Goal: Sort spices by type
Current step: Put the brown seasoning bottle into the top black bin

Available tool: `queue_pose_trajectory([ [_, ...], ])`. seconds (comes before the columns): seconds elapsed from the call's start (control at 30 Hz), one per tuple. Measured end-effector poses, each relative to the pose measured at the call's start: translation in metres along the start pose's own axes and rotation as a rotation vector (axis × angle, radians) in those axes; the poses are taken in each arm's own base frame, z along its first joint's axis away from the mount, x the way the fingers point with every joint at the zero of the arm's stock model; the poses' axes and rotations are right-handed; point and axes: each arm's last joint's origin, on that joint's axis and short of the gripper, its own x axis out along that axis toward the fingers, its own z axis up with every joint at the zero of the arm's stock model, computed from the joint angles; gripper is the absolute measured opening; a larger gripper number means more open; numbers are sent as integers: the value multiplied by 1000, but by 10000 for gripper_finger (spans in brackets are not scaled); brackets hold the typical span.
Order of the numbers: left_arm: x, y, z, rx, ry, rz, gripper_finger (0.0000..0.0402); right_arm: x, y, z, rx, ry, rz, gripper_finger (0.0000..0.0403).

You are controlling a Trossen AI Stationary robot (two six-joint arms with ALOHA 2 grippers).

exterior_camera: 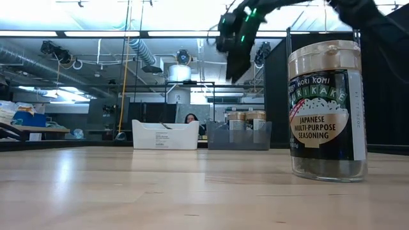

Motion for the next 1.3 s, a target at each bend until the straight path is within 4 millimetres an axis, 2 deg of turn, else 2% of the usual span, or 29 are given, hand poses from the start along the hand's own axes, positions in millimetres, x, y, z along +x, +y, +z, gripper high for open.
queue_pose_trajectory([
  [0.13, 0, 0, 0, 0, 0, 0, 163, -36, 37, -11, -23, 22, 224, 348],
  [0.27, 0, 0, 0, 25, 0, 1, 163, -62, 102, -16, -142, 48, 351, 345],
  [0.37, 0, 0, 0, 29, 0, 1, 163, -80, 157, -24, -265, 58, 343, 341],
  [0.47, 0, 0, 0, 28, 0, 0, 163, -85, 208, -38, -360, 104, 305, 338],
  [0.53, -1, 0, 0, 28, -1, -4, 163, -88, 237, -52, -390, 135, 289, 337],
  [0.63, -1, -1, -1, 27, 1, -29, 163, -92, 269, -78, -409, 182, 259, 337],
  [0.73, -1, -1, -1, 27, 1, -33, 163, -85, 292, -98, -390, 185, 203, 338],
  [0.97, -1, -1, -1, 26, 1, -33, 163, -49, 336, -137, -331, 189, 237, 347],
  [1.13, -1, -1, -1, 23, 1, -33, 163, -34, 352, -146, -267, 181, 297, 354],
  [1.3, -1, -1, -1, 0, 2, -34, 163, -34, 364, -154, -255, 154, 296, 361],
])
